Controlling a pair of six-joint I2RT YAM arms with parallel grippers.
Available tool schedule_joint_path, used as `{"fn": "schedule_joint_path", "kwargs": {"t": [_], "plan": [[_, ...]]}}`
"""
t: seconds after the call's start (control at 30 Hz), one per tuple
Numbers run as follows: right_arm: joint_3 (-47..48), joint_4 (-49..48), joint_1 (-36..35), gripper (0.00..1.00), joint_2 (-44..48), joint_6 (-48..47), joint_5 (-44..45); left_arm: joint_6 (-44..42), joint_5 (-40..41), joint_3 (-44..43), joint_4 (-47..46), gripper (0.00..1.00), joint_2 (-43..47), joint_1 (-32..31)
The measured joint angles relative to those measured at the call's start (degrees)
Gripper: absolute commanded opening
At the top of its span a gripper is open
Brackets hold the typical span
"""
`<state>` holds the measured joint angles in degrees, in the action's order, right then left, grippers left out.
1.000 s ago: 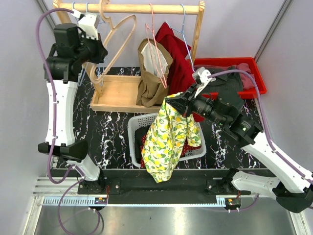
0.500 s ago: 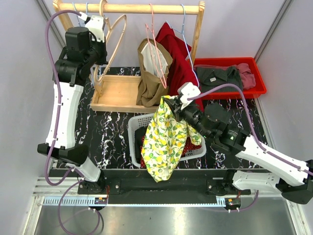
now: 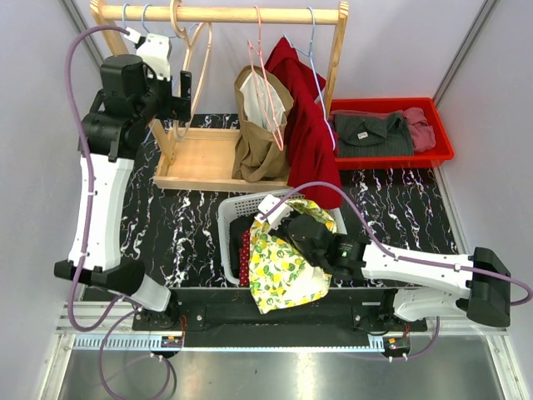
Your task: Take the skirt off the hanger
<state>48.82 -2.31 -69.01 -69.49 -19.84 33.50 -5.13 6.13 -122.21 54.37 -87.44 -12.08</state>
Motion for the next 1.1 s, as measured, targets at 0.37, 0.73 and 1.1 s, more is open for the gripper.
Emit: {"fn": "schedule_joint_path", "kwargs": {"t": [0.37, 0.73, 1.1], "plan": [[1.9, 10.3, -0.2, 0.29, -4.9, 27.2, -15.7, -1.0, -5.6, 2.5, -2.3, 0.99, 14.2, 0.0], [3.5, 9.2, 6.5, 0.52, -20.9, 43.2, -38.3, -1.0, -13.4, 5.6, -6.6, 0.99, 23.0, 0.0], [13.2, 13.5, 9.1, 0.92, -28.7, 45.9, -46.2, -1.1, -14.3, 7.7, -7.7, 0.99, 24.3, 0.0]]}}
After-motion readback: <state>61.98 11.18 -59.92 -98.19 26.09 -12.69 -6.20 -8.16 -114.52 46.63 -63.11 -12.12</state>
